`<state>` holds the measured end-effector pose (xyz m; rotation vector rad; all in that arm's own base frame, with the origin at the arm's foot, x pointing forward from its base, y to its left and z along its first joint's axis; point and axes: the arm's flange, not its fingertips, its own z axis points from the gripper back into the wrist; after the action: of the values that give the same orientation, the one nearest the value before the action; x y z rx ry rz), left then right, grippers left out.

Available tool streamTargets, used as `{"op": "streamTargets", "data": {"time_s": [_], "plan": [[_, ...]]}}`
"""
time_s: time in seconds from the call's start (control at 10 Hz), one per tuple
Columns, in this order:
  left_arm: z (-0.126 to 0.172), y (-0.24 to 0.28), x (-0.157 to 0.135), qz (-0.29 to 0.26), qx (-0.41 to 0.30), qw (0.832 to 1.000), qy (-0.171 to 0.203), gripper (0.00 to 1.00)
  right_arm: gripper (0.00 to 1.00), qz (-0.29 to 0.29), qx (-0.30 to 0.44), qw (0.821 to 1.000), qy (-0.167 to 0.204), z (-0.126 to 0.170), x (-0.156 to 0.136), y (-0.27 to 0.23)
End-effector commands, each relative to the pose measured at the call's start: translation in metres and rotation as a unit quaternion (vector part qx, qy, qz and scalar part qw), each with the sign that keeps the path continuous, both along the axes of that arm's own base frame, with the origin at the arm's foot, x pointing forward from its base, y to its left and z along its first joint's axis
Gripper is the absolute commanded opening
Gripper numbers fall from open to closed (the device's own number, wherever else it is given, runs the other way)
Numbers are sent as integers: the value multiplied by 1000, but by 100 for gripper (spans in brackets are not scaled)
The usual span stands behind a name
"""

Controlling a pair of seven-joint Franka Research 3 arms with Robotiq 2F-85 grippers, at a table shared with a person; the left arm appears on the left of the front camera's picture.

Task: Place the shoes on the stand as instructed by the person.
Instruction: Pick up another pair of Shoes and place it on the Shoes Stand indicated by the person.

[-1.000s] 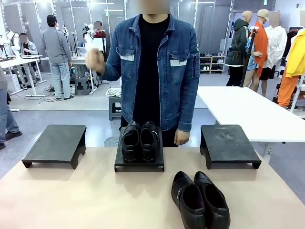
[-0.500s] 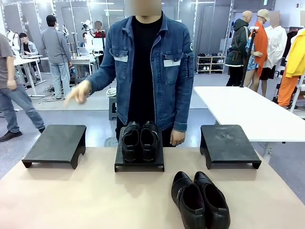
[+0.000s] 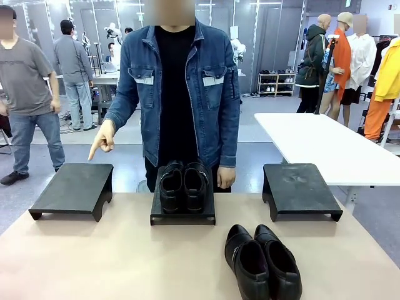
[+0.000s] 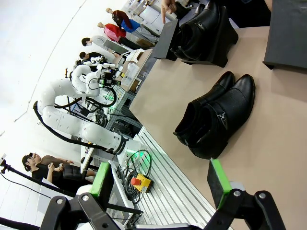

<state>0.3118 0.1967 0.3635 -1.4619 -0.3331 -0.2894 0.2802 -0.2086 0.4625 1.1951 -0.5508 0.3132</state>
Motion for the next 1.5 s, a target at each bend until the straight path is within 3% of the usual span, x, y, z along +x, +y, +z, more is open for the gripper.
{"op": "streamTargets", "data": {"time_s": [0.0, 0.7, 1.0, 1.4], "plan": [[3, -2, -4, -2, 5, 1000, 0, 100, 100, 1, 6, 1000, -12, 1, 1, 0], [0, 0, 0, 0, 0, 1000, 0, 100, 100, 1, 6, 1000, -12, 1, 1, 0], [51, -77, 3, -13, 50, 998, -21, 100, 100, 1, 6, 1000, -12, 1, 1, 0], [113, -226, -14, -38, 160, 986, -3, 100, 100, 1, 6, 1000, -12, 1, 1, 0]]}}
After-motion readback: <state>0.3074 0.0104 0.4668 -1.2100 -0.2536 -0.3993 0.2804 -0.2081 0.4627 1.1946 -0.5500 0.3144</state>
